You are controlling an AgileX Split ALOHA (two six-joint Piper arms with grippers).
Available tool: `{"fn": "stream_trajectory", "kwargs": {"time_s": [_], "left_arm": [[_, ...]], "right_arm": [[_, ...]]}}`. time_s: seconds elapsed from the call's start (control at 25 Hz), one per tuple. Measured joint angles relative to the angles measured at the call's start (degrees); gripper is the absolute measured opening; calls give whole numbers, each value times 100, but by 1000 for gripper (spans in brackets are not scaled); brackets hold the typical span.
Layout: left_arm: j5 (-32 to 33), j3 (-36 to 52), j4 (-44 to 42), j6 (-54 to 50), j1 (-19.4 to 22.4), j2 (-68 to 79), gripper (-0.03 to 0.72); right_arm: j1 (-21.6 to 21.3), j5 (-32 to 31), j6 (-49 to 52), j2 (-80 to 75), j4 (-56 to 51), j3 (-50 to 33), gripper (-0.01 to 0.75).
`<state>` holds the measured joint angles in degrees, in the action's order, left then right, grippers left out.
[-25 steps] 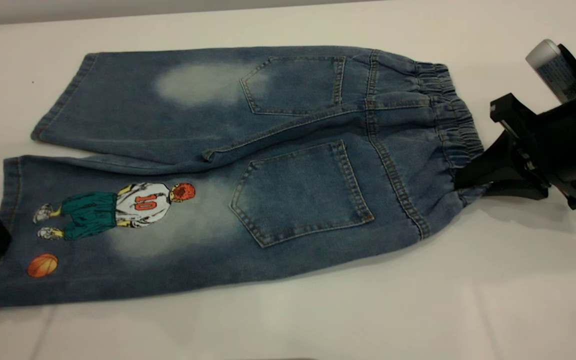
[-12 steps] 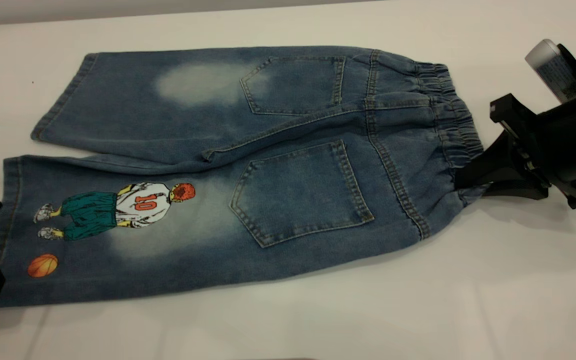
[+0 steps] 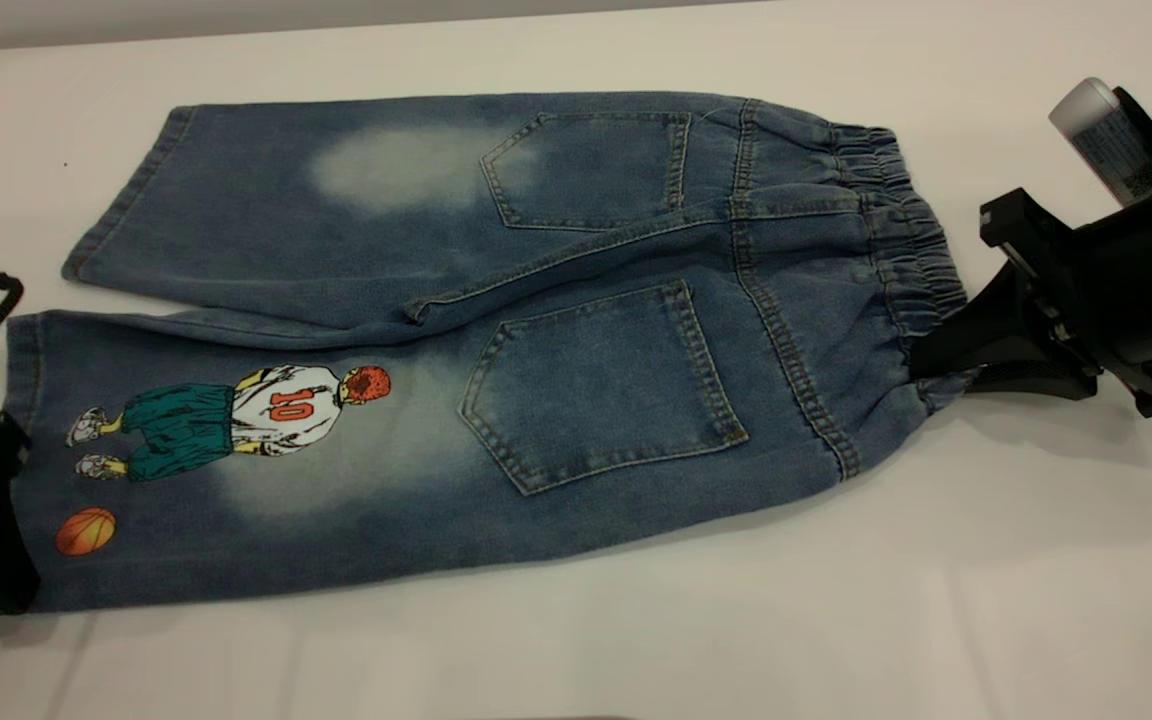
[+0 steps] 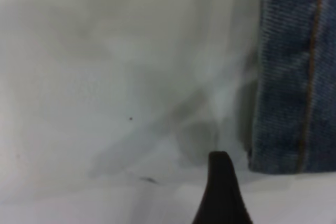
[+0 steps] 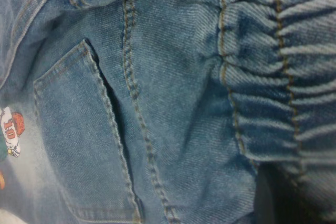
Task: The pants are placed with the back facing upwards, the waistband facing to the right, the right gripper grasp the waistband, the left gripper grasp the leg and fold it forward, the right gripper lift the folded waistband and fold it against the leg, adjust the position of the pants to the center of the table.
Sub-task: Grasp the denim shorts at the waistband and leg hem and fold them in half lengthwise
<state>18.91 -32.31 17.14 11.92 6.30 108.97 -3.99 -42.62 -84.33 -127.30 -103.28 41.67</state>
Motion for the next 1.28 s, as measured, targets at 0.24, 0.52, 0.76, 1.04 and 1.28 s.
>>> {"fn": "stream_trajectory", "kwargs": {"time_s": [0.24,0.52,0.76,1.04,1.28], "left_arm": [[-73,-17,0,-4,0,173,429],[-6,-148,5,-6,0,224,69],[884,-722,15,56,0,250,31],[1226,-849,546,568,0,-668,31],[1341,-945,731,806,0,-1803,31]], "right_arm": [[0,0,-12,0,2,0,39],[0,-5,-24,0,70,0,40],[0,-270,-6,50,352,0,40],[0,-395,472,812,909,-6,40],[0,-413,734,1520,1185,33,40]]}}
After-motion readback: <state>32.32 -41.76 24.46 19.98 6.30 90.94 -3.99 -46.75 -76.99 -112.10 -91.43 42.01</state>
